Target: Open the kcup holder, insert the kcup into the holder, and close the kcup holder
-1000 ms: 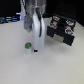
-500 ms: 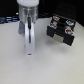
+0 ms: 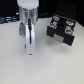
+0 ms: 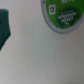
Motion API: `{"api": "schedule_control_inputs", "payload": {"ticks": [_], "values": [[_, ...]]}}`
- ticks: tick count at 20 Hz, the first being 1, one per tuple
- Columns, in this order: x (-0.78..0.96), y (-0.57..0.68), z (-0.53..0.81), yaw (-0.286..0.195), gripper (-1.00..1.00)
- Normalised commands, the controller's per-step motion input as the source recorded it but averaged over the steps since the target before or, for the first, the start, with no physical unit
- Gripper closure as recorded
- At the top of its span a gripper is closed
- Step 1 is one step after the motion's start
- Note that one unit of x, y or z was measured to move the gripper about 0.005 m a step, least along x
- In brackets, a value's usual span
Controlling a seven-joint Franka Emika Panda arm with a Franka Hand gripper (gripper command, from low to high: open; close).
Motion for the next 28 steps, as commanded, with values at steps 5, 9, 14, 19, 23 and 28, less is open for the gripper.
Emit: {"api": "schedule_control_inputs", "payload": {"ticks": [5,9,14,19,23,28], "values": [[-0.08,-0.16,-0.26,-0.217,-1.0],[-0.09,-0.09,-0.27,-0.181,-1.0],[-0.1,-0.04,-0.21,-0.146,-1.0],[-0.15,-0.04,-0.06,-0.096,1.0],[-0.1,-0.02,-0.01,-0.065,1.0],[-0.03,-0.01,-0.02,-0.023,1.0]]}}
